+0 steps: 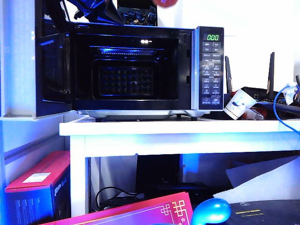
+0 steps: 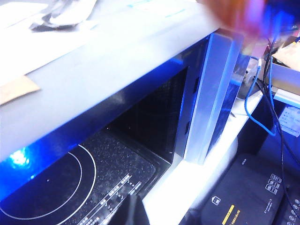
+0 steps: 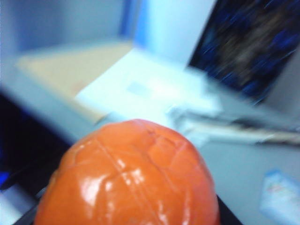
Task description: Open the microwave door, place the orange inside the microwave, then close the microwave door.
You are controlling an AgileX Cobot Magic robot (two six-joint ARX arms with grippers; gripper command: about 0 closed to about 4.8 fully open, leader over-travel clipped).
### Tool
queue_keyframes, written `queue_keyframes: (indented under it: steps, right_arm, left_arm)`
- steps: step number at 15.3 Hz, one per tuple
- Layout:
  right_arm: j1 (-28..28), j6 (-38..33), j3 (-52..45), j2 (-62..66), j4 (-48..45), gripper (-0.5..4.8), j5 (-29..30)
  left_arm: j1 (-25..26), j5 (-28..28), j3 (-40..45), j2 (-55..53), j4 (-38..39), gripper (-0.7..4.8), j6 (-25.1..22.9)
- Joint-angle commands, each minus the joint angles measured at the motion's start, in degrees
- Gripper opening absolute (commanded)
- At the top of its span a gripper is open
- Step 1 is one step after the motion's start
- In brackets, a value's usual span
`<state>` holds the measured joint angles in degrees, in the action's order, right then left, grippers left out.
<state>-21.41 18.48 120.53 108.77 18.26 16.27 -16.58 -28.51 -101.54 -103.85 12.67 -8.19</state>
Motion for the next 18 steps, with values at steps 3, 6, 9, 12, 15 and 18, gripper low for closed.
queue_keyframes:
  steps: [3, 6, 9, 12, 15, 18]
  right_arm:
    - [-0.11, 0.02, 0.11, 4.37, 2.67, 2.19, 3.50]
    - [-0.11, 0.00, 0.13, 9.07, 2.54, 2.19, 6.43]
    - [-0.76, 0.02, 0.13, 12.48, 1.75, 2.19, 6.80]
    - [-1.77, 0.02, 0.13, 15.41, -0.20, 2.19, 6.78]
    - [-2.99, 2.23, 0.13, 18.88, -3.96, 2.20, 6.82]
    - [-3.10, 6.56, 0.13, 21.40, -7.21, 2.20, 6.60]
  left_arm:
    - [0.02, 0.46, 0.37, -0.22, 2.95, -0.05, -0.42]
    - [0.33, 0.85, 0.37, -0.11, 4.37, -0.05, -0.42]
    - [0.33, 0.85, 0.37, -0.11, 4.46, -0.05, -0.39]
    - [0.33, 0.83, 0.37, -0.11, 4.46, -0.05, -0.42]
    - [0.44, 0.83, 0.37, -0.11, 4.48, -0.05, -0.42]
    - [0.46, 0.85, 0.37, -0.13, 4.50, -0.05, -0.42]
